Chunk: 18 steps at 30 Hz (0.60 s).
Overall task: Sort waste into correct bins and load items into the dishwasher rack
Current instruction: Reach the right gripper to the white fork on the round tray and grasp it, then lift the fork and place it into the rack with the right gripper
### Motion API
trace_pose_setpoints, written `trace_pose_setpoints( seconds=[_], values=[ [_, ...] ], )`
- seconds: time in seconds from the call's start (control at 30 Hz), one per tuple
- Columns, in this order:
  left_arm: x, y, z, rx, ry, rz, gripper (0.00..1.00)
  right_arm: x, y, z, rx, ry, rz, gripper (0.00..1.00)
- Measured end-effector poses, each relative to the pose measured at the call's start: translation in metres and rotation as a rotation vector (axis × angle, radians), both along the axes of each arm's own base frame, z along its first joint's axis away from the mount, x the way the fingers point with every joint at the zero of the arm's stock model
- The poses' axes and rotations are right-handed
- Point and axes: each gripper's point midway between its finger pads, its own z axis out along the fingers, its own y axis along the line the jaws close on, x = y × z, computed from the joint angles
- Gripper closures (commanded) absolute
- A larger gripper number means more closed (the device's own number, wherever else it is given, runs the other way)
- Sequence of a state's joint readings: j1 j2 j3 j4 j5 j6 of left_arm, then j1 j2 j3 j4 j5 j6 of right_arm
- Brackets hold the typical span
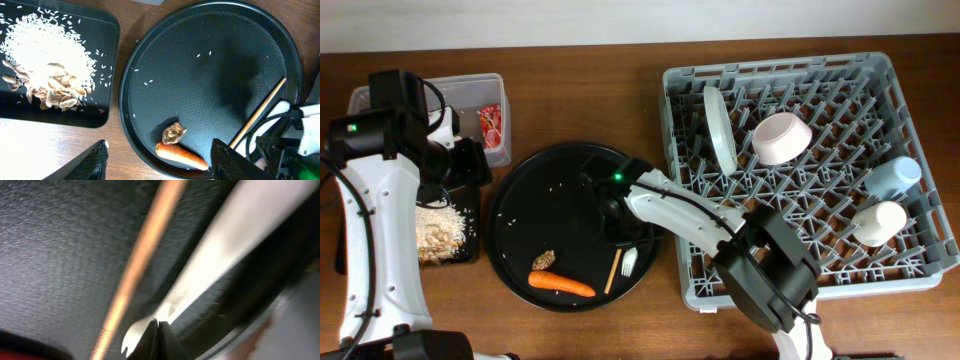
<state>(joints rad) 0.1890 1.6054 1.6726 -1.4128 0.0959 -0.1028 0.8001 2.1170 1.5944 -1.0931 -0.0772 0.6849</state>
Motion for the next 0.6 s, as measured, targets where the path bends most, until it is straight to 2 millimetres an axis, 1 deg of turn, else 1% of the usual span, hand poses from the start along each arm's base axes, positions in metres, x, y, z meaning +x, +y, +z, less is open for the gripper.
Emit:
trace_pose_setpoints(
  seconds=[0.03,0.07,0.1,0.17,0.23,0.3,0.37,0.47,0.5,0.57,0.6],
  values=[
    [0.0,0.0,0.0,0.0,0.0,0.0,0.35,0.003,0.0,0.004,0.002,-0.017,0.009,0.93],
    [0.0,0.0,0.0,0.0,0.0,0.0,0.35,0.009,0.002,0.019,0.021,-0.06,0.021,0.73],
    [0.0,0.0,0.0,0.0,0.0,0.0,0.35,0.011,0.003,0.028,0.033,-0.079,0.028,0.56],
    [0.0,0.0,0.0,0.0,0.0,0.0,0.35,0.015,0.005,0.046,0.061,-0.117,0.04,0.55],
    [0.0,0.0,0.0,0.0,0.0,0.0,0.35,0.016,0.005,0.048,0.063,-0.125,0.027,0.55],
    [0.0,0.0,0.0,0.0,0.0,0.0,0.35,0.014,0.003,0.04,0.056,-0.121,-0.002,0.55],
    [0.0,0.0,0.0,0.0,0.0,0.0,0.35,0.01,-0.001,0.027,0.048,-0.108,-0.027,0.55],
    [0.0,0.0,0.0,0.0,0.0,0.0,0.35,-0.001,-0.002,0.008,0.064,-0.069,-0.074,0.55],
    [0.0,0.0,0.0,0.0,0.0,0.0,0.35,-0.006,-0.005,0.002,0.055,-0.049,-0.099,0.55],
    [0.0,0.0,0.0,0.0,0.0,0.0,0.35,-0.016,-0.012,-0.008,0.038,-0.013,-0.148,0.55],
    [0.0,0.0,0.0,0.0,0.0,0.0,0.35,-0.017,-0.01,-0.009,0.047,-0.008,-0.158,0.55]
  ],
)
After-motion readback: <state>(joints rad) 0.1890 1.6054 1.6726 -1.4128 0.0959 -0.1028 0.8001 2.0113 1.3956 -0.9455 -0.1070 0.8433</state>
